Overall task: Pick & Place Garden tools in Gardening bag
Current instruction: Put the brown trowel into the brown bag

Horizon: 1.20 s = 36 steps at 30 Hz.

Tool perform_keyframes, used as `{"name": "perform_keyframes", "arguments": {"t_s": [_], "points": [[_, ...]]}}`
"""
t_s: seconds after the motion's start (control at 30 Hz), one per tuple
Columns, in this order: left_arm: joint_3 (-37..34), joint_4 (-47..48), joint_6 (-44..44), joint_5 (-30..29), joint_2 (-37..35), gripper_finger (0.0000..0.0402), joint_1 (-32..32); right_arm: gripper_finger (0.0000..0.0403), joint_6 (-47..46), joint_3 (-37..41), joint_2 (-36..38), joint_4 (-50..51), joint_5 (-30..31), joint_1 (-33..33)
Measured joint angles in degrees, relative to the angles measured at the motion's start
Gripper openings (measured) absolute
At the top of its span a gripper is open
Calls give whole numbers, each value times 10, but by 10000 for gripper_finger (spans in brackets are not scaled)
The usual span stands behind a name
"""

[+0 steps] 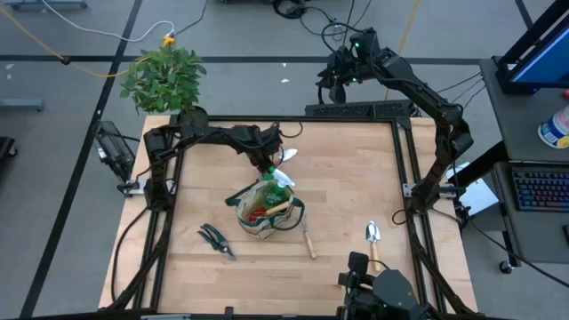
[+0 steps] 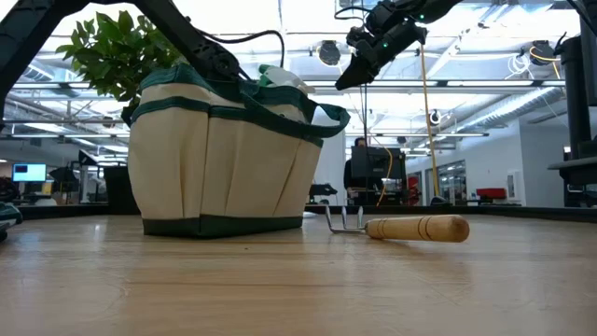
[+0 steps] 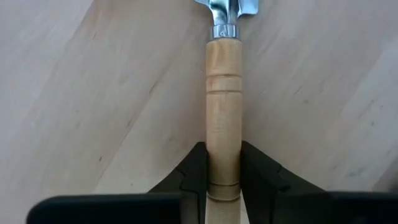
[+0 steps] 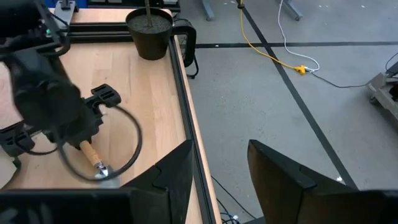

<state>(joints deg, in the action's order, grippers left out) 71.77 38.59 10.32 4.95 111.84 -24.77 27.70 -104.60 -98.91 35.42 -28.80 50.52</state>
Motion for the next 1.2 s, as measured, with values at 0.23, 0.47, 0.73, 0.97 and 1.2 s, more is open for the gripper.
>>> {"name": "perform_keyframes", "arguments": {"t_s": [0.23, 0.47, 0.73, 0.97, 1.2], "points": [[-1, -8, 65, -76, -92, 64, -33, 144, 0, 0, 0, 0, 0, 0], [0, -91, 109, -114, -211, 64, -43, 144, 2, 0, 0, 2, 0, 0], [0, -205, 130, -112, -309, 64, -28, 144, -1, 0, 0, 2, 1, 0], [0, -257, 147, -44, -340, 64, -3, 144, -68, 0, 0, -2, 0, -3], [0, -301, 140, 86, -340, 64, 19, 144, -201, 0, 0, -9, -37, -38]]}}
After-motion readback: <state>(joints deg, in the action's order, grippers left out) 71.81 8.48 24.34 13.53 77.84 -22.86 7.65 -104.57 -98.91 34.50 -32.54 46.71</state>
